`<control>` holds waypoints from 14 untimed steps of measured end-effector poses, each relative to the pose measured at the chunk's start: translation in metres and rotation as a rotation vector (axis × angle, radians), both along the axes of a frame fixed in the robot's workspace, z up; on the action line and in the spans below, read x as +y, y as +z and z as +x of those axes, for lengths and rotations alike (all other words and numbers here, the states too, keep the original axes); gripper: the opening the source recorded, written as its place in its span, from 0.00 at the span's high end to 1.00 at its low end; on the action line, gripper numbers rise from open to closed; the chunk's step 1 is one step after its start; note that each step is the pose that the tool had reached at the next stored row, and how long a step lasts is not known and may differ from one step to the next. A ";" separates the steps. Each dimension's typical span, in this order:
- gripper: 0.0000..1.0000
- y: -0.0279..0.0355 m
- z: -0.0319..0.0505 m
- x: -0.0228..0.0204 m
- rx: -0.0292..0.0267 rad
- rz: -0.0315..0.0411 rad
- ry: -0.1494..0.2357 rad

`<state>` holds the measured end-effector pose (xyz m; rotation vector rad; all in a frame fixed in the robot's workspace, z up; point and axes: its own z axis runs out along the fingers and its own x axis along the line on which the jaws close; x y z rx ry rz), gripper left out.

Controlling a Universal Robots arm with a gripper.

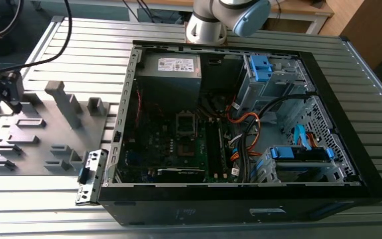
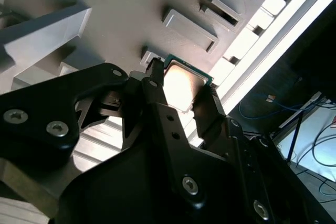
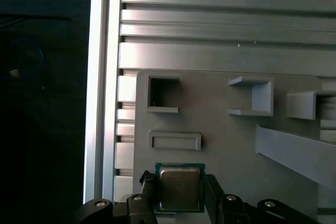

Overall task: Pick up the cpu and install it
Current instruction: 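Pick up the cpu and move it towards the insertion slot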

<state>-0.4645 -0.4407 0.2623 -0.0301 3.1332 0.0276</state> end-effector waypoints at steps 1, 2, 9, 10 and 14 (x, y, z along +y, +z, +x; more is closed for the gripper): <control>0.53 0.0032 0.0000 0.0000 0.0000 0.0004 0.000; 0.53 0.0062 0.0000 0.0000 -0.0002 0.0010 0.000; 0.53 0.0281 0.0001 0.0000 -0.0001 0.0040 0.000; 0.53 0.0309 0.0001 0.0000 -0.0001 0.0042 0.000; 0.53 0.0408 0.0001 0.0000 0.0000 0.0044 0.000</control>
